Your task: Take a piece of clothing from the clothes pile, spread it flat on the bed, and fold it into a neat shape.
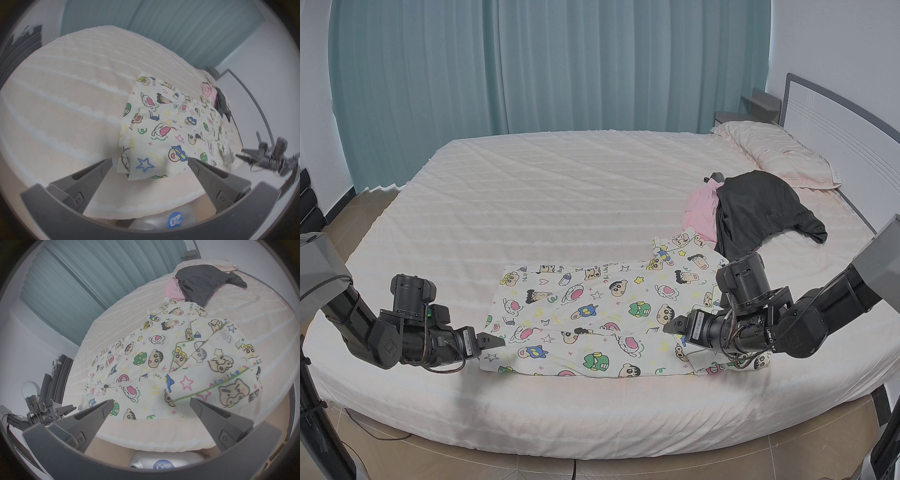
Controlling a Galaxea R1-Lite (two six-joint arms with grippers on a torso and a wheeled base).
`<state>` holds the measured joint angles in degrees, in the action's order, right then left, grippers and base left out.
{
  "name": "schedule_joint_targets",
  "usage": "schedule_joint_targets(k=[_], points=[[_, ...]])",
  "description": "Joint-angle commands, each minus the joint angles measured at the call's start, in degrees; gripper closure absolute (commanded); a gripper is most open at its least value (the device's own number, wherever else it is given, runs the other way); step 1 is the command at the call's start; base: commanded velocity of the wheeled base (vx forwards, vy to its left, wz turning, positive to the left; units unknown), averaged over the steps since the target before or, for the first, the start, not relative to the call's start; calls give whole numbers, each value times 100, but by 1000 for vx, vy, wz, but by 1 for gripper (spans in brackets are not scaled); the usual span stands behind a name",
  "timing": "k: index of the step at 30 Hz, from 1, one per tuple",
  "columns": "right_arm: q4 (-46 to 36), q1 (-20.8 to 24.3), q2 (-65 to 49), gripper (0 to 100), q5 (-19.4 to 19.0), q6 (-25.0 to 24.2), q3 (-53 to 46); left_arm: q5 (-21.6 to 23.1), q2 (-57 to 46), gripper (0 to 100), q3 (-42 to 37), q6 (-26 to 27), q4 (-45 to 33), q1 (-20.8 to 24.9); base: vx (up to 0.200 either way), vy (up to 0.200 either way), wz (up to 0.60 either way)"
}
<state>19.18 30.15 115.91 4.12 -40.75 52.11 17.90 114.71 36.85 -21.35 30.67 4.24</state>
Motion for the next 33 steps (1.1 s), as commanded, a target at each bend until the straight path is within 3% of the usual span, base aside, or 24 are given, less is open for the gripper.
schedule_joint_targets(k=[1,6,19,20,33], points=[[60,-211,-165,0,1,226,-263,364,288,0,156,588,-9,-125,0,0,0],[60,-237,-51,0,1,305,-202,671,473,0,331,711,-9,-117,0,0,0],[60,-440,46,0,1,419,-184,636,956,0,613,825,9,-125,0,0,0],[60,-448,63,0,1,419,-184,636,956,100,613,816,0,-125,0,0,0],[69,-897,670,0,10,586,167,320,868,100,243,834,-35,-213,0,0,0]])
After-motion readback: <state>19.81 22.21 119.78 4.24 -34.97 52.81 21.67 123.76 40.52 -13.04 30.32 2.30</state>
